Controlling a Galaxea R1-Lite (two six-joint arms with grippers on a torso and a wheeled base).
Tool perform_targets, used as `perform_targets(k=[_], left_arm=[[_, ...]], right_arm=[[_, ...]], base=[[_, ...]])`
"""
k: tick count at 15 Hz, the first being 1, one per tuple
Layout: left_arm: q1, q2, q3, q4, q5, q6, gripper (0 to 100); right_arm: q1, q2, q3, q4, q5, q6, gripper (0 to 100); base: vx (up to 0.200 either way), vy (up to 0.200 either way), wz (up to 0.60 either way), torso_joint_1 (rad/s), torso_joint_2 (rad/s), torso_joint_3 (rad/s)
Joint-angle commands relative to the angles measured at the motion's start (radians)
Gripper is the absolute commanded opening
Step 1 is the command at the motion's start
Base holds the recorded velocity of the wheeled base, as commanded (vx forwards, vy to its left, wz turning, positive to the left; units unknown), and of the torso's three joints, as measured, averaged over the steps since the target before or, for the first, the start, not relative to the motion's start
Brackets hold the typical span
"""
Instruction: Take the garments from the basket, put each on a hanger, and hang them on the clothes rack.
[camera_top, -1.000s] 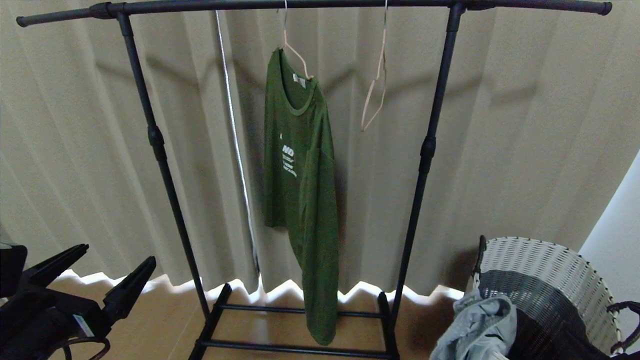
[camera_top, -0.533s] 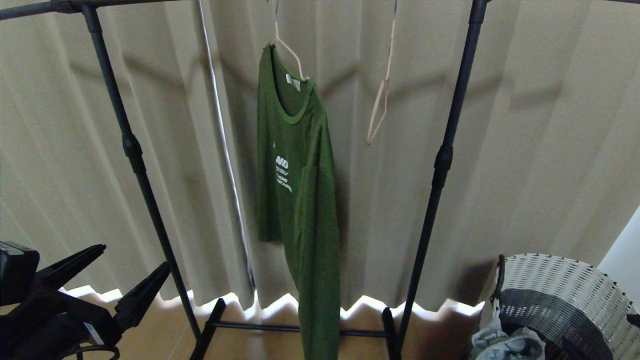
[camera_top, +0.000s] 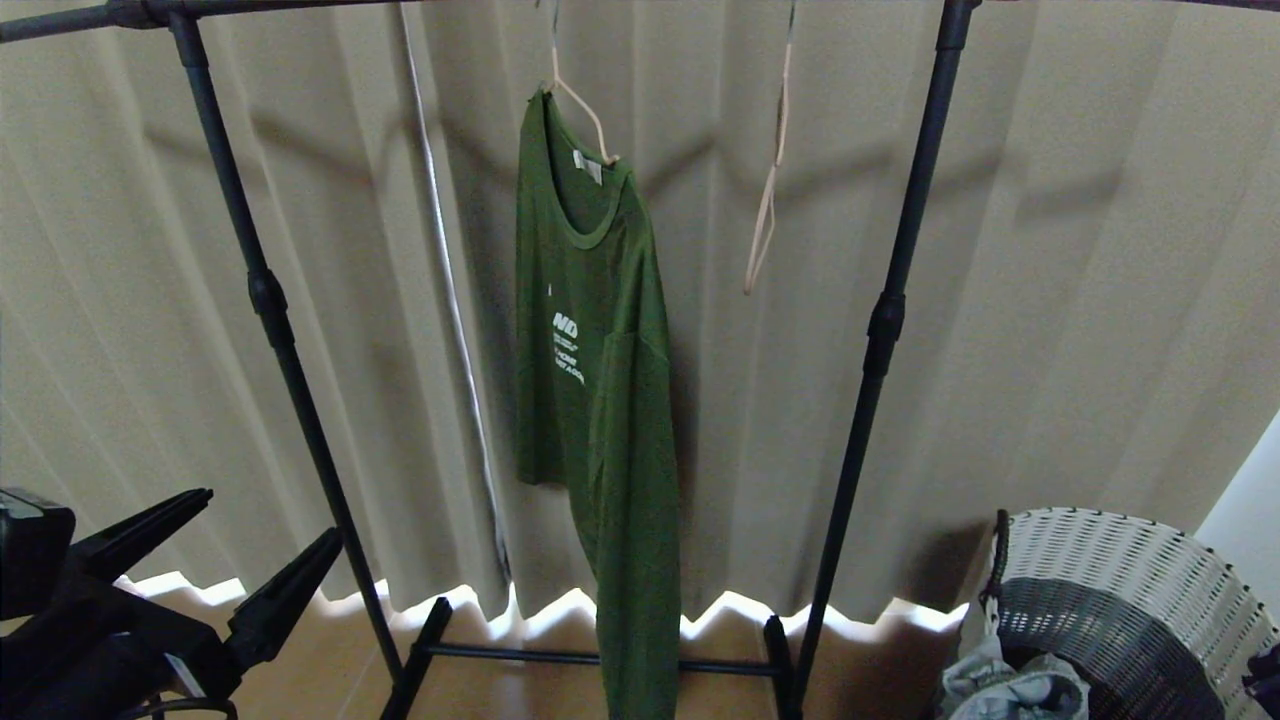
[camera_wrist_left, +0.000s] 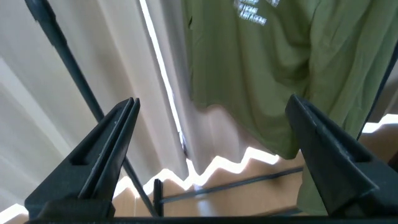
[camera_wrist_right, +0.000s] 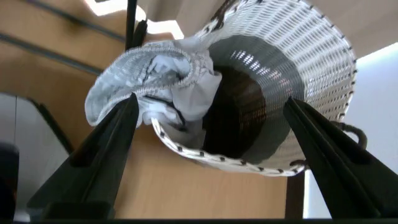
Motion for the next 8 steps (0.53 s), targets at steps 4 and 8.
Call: perform_targets(k=[4, 8], left_arm=[[0.002, -0.004, 0.000, 0.004, 0.001, 0.002, 100], [0.004, -0.005, 0.000, 0.005, 0.001, 0.000, 100]], right_arm=[[-0.002, 0.352, -0.122, 0.052, -0.002, -0.006, 100], [-0.031, 0.635, -0.144, -0.095, -0.014, -0.004, 100]], base=[[0.000, 0.000, 0.00, 0.000, 0.00, 0.000], [0.000, 0.000, 0.00, 0.000, 0.00, 0.000]])
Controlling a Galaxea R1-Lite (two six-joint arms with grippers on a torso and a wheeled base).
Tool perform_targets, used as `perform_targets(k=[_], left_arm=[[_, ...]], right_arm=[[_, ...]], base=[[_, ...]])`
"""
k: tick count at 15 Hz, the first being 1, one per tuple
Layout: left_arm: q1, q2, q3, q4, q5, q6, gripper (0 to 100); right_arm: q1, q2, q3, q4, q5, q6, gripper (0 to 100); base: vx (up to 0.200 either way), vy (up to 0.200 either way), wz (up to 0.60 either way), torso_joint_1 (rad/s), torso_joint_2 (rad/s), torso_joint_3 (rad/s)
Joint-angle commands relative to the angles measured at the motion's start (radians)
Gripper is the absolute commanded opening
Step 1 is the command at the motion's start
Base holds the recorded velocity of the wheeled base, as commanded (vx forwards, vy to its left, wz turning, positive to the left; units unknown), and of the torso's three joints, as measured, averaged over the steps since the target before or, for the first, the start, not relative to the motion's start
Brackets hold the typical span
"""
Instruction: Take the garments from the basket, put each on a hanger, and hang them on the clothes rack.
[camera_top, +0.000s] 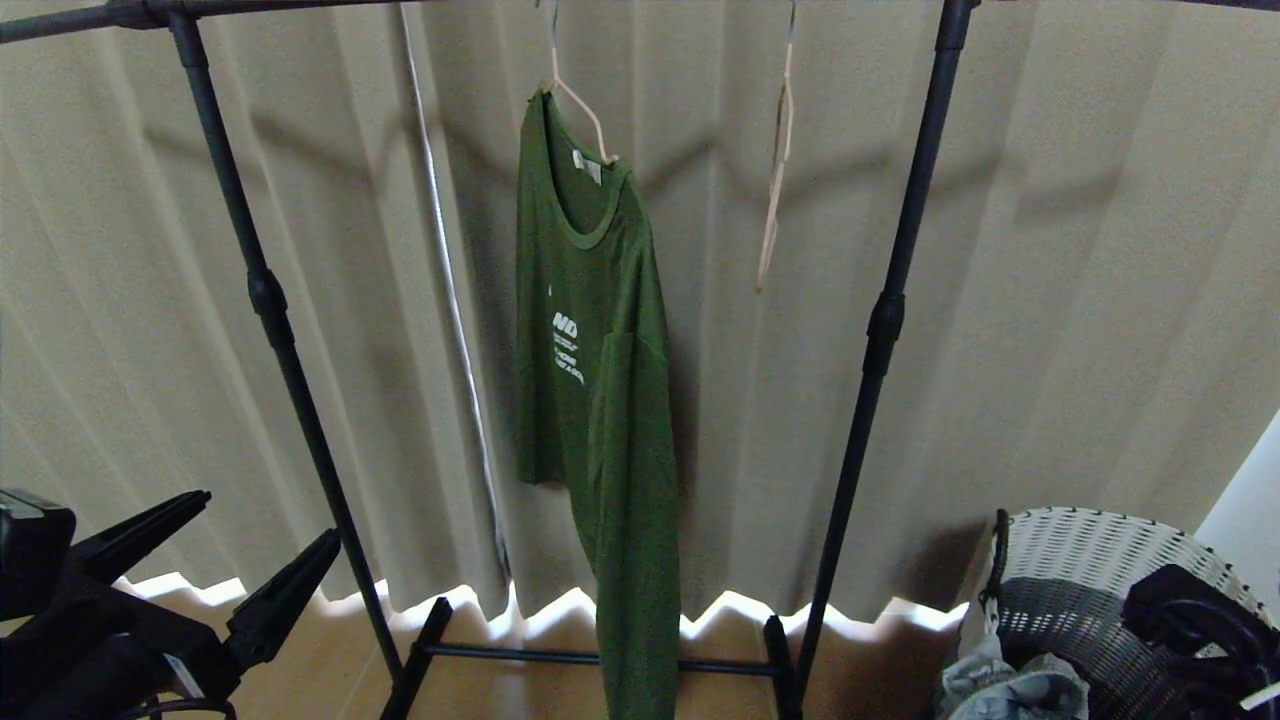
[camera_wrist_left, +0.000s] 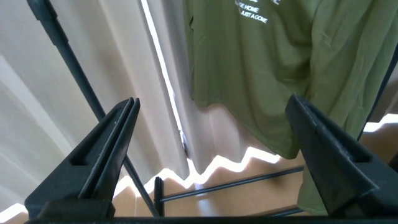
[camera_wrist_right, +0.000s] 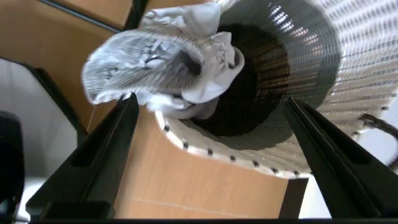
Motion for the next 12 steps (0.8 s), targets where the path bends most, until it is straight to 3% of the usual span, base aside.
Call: perform_targets(k=[1, 7, 12], left_arm=[[0.000, -0.001, 0.000, 0.000, 0.000, 0.000, 100], [0.000, 0.000, 0.000, 0.000, 0.000, 0.000, 100], [0.002, -0.023, 0.000, 0.000, 0.000, -0.002, 100]], right_arm=[[-0.031, 0.255, -0.018, -0.109, -0.009, -0.001, 100], [-0.063, 0.390, -0.012, -0.284, -0.052, -0.002, 100], [-0.063, 0.407, -0.010, -0.317, -0.072, -0.001, 100]], base=[[0.000, 0.000, 0.00, 0.000, 0.00, 0.000], [0.000, 0.000, 0.00, 0.000, 0.00, 0.000], [0.000, 0.000, 0.00, 0.000, 0.00, 0.000]])
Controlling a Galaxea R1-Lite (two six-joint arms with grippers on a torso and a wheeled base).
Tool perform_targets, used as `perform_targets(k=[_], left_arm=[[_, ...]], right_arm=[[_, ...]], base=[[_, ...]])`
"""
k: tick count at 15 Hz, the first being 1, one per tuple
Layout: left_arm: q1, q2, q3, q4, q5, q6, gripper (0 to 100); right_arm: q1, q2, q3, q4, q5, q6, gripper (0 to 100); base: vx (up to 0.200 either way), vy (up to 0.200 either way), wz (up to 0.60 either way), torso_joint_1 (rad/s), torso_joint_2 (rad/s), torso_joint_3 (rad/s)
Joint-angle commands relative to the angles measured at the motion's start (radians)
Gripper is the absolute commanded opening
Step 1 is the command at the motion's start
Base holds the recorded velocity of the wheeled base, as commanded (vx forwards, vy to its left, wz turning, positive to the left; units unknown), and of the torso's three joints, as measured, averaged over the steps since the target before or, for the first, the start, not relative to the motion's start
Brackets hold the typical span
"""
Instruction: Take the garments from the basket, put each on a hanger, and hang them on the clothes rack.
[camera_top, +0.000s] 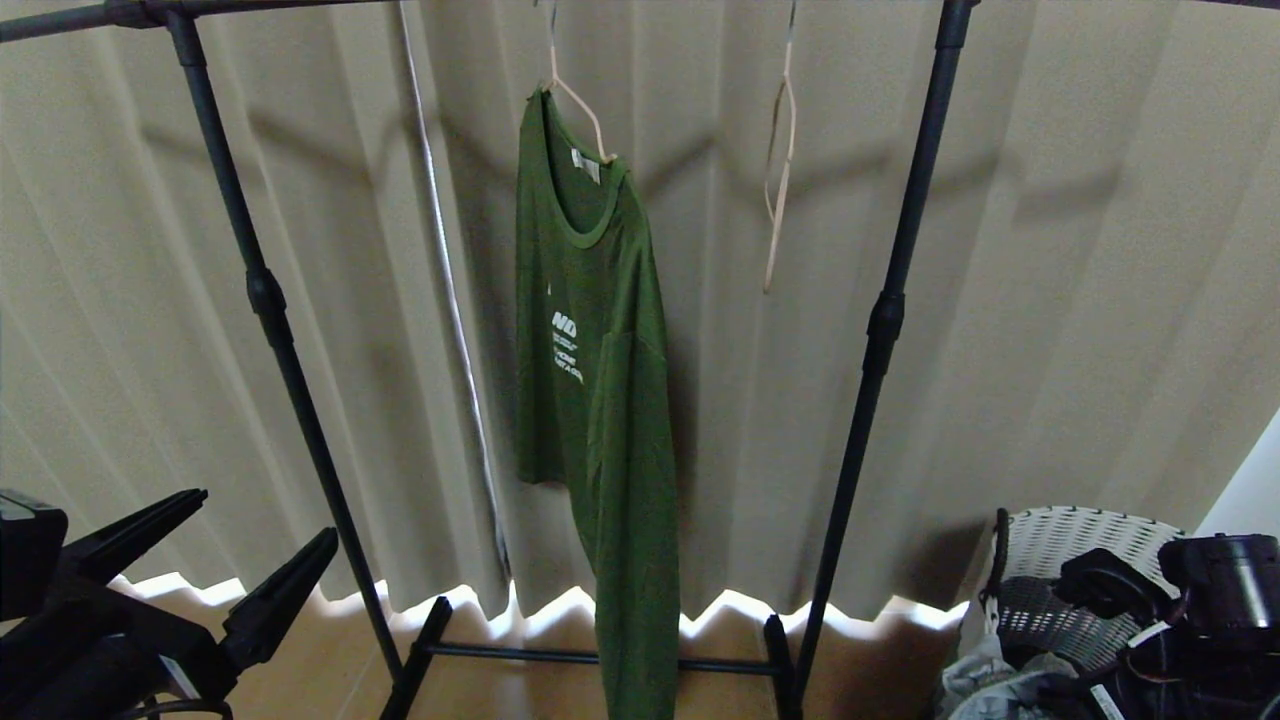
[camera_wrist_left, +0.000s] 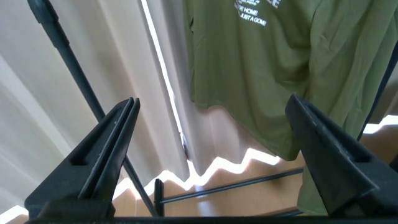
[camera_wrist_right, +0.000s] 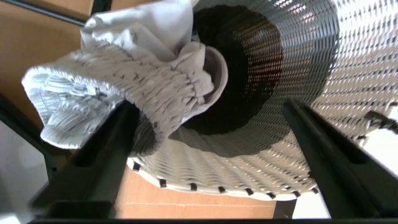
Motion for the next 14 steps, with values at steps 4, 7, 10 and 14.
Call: perform_targets(k=[4, 7, 10, 14], left_arm=[[0.002, -0.019, 0.000, -0.001, 0.000, 0.001, 100], [0.004, -0.014, 0.000, 0.002, 0.002, -0.002, 100], [0.005, -0.013, 0.000, 0.001, 0.002, -0.010, 100], [0.005, -0.010, 0.000, 0.005, 0.002, -0.033, 100]], right_arm=[[0.000, 0.004, 0.005, -0.001, 0.000, 0.000, 0], [0.001, -0.025, 0.025, -0.011, 0.000, 0.000, 0], [0.018, -0.201, 0.034, -0.026, 0.001, -0.018, 0], [0.037, -0.396, -0.021, -0.020, 0.012, -0.115, 0]], base=[[0.000, 0.000, 0.00, 0.000, 0.00, 0.000], [0.000, 0.000, 0.00, 0.000, 0.00, 0.000], [0.000, 0.000, 0.00, 0.000, 0.00, 0.000], [0.000, 0.000, 0.00, 0.000, 0.00, 0.000]])
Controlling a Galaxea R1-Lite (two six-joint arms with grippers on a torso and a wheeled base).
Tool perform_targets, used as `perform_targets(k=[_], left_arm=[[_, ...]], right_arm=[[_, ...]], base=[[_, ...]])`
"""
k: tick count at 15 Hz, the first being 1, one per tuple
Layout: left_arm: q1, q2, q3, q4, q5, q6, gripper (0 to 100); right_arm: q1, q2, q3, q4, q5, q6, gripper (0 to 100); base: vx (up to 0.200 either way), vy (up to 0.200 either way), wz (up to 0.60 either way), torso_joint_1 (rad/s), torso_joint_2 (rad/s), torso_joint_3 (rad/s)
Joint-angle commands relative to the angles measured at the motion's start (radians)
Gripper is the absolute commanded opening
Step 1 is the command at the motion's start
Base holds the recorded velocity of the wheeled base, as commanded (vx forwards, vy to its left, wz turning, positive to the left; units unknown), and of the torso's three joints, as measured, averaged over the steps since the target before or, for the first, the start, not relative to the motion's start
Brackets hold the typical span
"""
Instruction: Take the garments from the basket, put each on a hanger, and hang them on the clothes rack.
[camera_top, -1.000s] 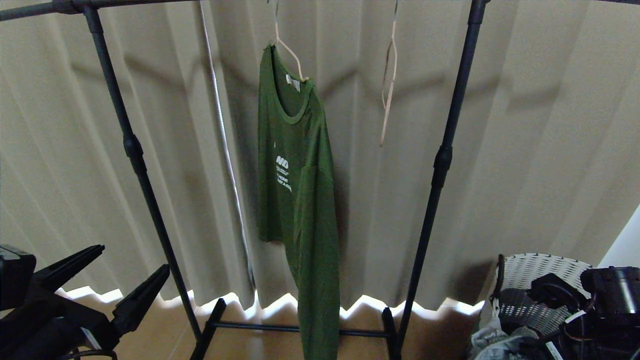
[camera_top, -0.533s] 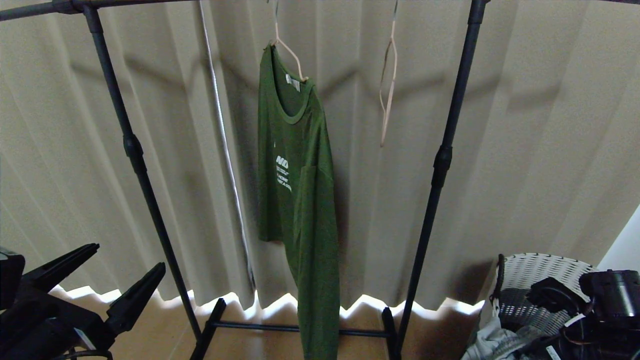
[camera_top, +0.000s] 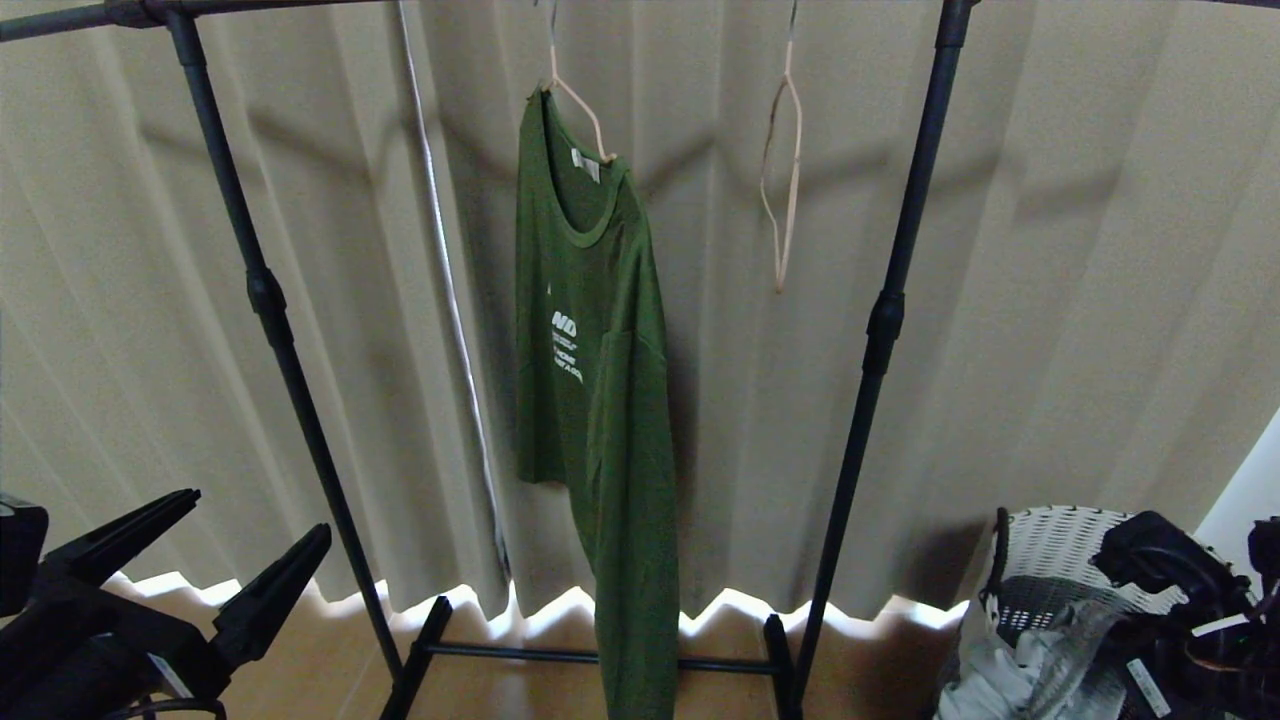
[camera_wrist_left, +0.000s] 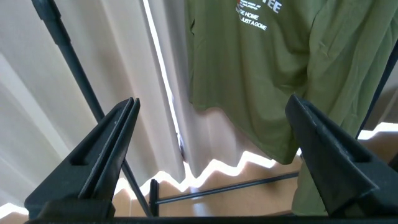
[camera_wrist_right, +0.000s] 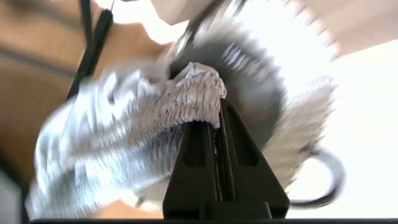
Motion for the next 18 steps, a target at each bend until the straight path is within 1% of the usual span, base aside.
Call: perform_targets(k=[1, 3, 5, 6, 11, 14, 18], left_arm=[[0.000, 0.003, 0.000, 0.002, 0.001, -0.001, 100], [0.000, 0.001, 0.000, 0.006, 0.001, 0.000, 100], [0.000, 0.001, 0.000, 0.008, 0.001, 0.000, 100], [0.000, 0.000, 0.000, 0.008, 0.001, 0.002, 100], [-0.001, 0.001, 0.000, 0.008, 0.001, 0.002, 100], [-0.004, -0.006, 0.000, 0.043, -0.001, 0.006, 100], [-0.004, -0.006, 0.000, 0.044, -0.001, 0.006, 100]], right_arm=[[0.011, -0.144, -0.037, 0.002, 0.004, -0.026, 0], [0.022, -0.204, -0.134, 0.052, 0.005, -0.026, 0], [0.029, -0.225, -0.190, 0.108, 0.010, -0.023, 0], [0.031, -0.227, -0.207, 0.114, 0.010, -0.022, 0], [0.051, -0.228, -0.232, 0.112, 0.010, -0.020, 0], [0.066, -0.223, -0.232, 0.112, 0.010, -0.020, 0], [0.115, -0.220, -0.236, 0.108, 0.010, -0.020, 0]], base=[[0.000, 0.000, 0.00, 0.000, 0.00, 0.000], [0.000, 0.000, 0.00, 0.000, 0.00, 0.000], [-0.200, 0.000, 0.00, -0.002, 0.00, 0.002], [-0.200, 0.000, 0.00, 0.017, 0.01, 0.002], [-0.200, 0.000, 0.00, -0.002, 0.00, 0.000], [-0.200, 0.000, 0.00, 0.001, 0.00, 0.004], [0.000, 0.000, 0.00, 0.000, 0.00, 0.000]])
